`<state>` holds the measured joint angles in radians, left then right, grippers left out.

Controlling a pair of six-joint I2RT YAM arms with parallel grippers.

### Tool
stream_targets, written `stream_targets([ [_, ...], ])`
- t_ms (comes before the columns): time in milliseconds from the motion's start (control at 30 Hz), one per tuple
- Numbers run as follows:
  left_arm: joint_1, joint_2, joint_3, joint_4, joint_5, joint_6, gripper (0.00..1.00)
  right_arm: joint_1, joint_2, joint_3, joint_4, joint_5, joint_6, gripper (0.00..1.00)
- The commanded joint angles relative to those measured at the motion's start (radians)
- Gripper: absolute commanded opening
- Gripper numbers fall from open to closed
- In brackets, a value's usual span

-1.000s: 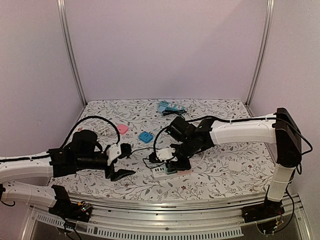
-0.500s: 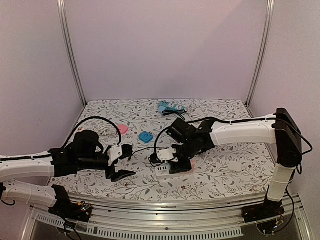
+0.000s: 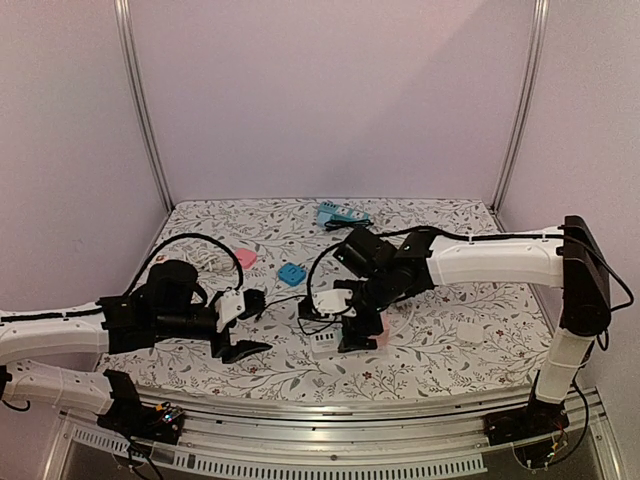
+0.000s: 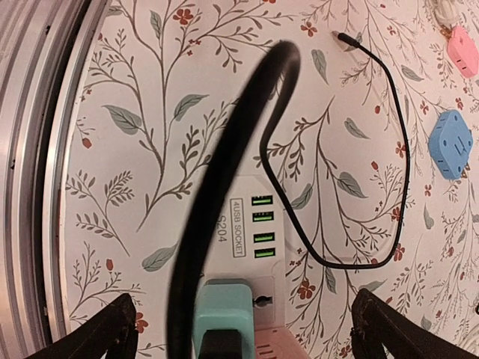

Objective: Insert the plug
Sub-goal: Insert the plug into the socket.

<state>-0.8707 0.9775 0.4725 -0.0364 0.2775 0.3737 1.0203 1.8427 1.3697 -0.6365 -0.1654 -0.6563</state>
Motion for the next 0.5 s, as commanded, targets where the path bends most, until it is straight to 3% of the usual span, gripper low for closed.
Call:
stream_targets([
  [0, -0.014, 0.009, 0.028, -0.008, 0.015, 0.008, 0.78, 0.002, -0.056, 0.024, -0.011, 0.017, 0.007, 0.99],
  [300, -0.083, 0.067, 0.115, -0.089, 0.004, 0.011, 0.81, -0.025, -0.244, -0.032, -0.010, -0.002, 0.061, 0.99],
  [467, -0.147, 0.206, 0.247, -0.097, -0.006, 0.020, 0.86, -0.128, -0.423, -0.133, 0.146, 0.025, 0.377, 0.99],
])
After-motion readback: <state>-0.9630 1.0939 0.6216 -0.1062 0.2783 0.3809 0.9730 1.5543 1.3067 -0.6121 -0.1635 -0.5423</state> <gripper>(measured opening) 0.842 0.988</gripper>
